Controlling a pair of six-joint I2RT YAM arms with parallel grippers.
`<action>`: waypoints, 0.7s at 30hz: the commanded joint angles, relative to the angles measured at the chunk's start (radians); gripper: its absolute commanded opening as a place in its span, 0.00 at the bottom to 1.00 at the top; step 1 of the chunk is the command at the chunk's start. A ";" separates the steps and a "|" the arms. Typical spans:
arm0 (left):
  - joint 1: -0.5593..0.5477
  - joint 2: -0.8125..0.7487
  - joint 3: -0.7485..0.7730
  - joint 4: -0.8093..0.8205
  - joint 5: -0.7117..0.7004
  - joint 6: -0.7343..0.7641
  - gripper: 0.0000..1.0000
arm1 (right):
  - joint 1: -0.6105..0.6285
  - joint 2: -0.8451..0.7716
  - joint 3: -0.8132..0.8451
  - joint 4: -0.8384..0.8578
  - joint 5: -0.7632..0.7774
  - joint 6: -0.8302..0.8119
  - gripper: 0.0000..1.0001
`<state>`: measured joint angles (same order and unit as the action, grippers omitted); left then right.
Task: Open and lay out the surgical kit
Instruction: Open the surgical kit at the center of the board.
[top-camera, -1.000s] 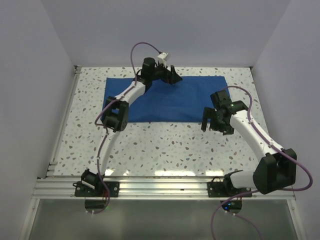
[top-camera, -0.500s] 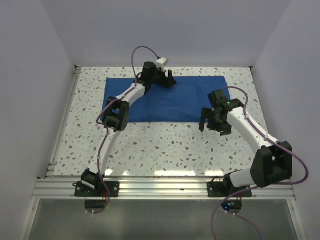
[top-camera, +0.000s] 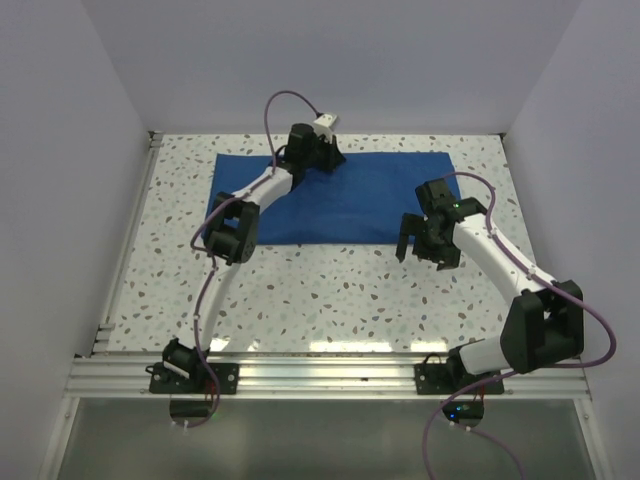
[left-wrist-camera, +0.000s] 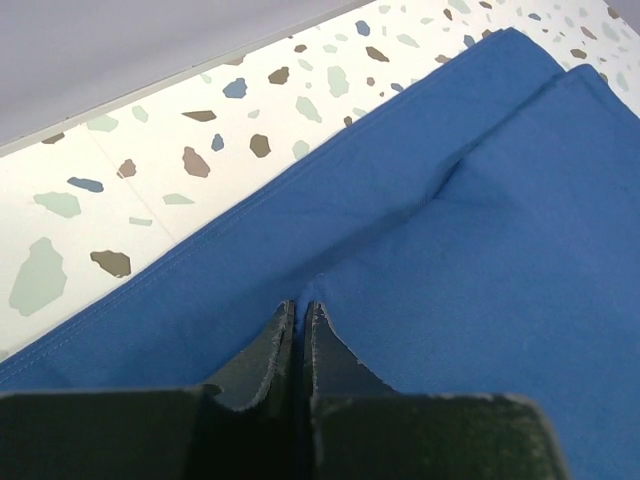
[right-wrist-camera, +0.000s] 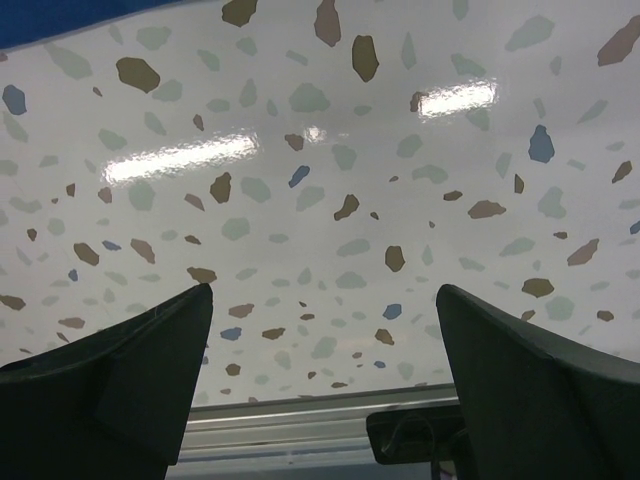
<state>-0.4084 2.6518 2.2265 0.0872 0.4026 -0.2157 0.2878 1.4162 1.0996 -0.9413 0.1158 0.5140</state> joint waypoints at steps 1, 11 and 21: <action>-0.001 -0.119 -0.008 0.048 -0.059 0.024 0.00 | 0.002 0.001 -0.006 0.022 -0.010 0.015 0.99; -0.021 -0.380 -0.220 0.028 -0.209 0.055 0.00 | 0.002 0.036 0.058 0.036 0.019 -0.018 0.99; -0.174 -1.002 -0.775 -0.250 -0.261 -0.036 0.00 | 0.001 0.154 0.255 0.090 0.064 -0.043 0.99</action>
<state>-0.5289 1.9079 1.5761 -0.0685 0.1665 -0.2035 0.2878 1.5490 1.2808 -0.9001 0.1436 0.4904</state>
